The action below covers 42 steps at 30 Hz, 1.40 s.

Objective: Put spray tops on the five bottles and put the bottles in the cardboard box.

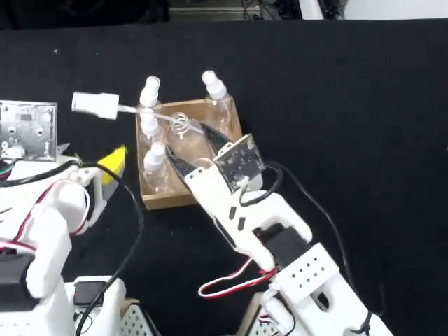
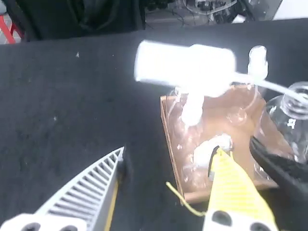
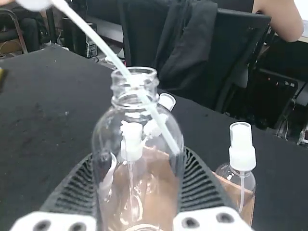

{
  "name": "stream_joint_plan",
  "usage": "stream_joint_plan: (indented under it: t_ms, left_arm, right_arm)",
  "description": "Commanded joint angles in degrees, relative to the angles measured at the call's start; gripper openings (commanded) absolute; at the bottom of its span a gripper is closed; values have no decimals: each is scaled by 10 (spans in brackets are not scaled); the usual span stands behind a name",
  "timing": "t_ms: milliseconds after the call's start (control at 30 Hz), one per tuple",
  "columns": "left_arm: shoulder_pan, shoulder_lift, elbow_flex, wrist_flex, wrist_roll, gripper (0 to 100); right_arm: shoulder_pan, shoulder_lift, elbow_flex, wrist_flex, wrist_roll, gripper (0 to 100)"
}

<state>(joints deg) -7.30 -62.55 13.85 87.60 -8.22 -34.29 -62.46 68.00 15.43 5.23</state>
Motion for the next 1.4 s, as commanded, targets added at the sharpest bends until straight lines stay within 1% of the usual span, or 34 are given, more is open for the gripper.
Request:
stream_joint_plan:
  t_ms: [0,167,300,333,467,533,700,767,867,933,1200,1267,1367]
  left_arm:
    - [8,-1,33,-84,2,266]
    - [-32,-1,87,-168,1,266]
    - [-38,-1,126,-213,5,256]
    - [-35,-1,134,-222,5,231]
    - [-32,-1,147,-236,11,80]
    - [-32,-1,146,-235,31,45]
    - [-20,-25,147,-244,41,45]
    - [0,-40,154,-273,41,45]
    - [27,-45,183,-338,39,45]
    - [31,-42,204,-367,39,45]
    - [30,-43,262,-375,37,45]
    - [30,-43,272,-404,37,45]
    - [30,-43,289,-467,37,45]
  right_arm:
    - [10,0,-30,1,-6,10]
    - [9,0,-24,1,-6,10]
    - [9,0,-24,1,-6,10]
    - [9,0,-24,1,-6,10]
    - [9,0,-24,1,-6,10]
    - [9,0,-24,1,-6,10]
    - [9,2,-24,1,-6,10]
    - [6,2,-24,1,-6,10]
    - [-14,0,-23,6,-6,10]
    - [-20,0,-18,3,-6,10]
    - [-21,0,-16,2,-6,10]
    - [-22,0,-16,2,-6,10]
    - [-22,0,-15,3,-6,10]
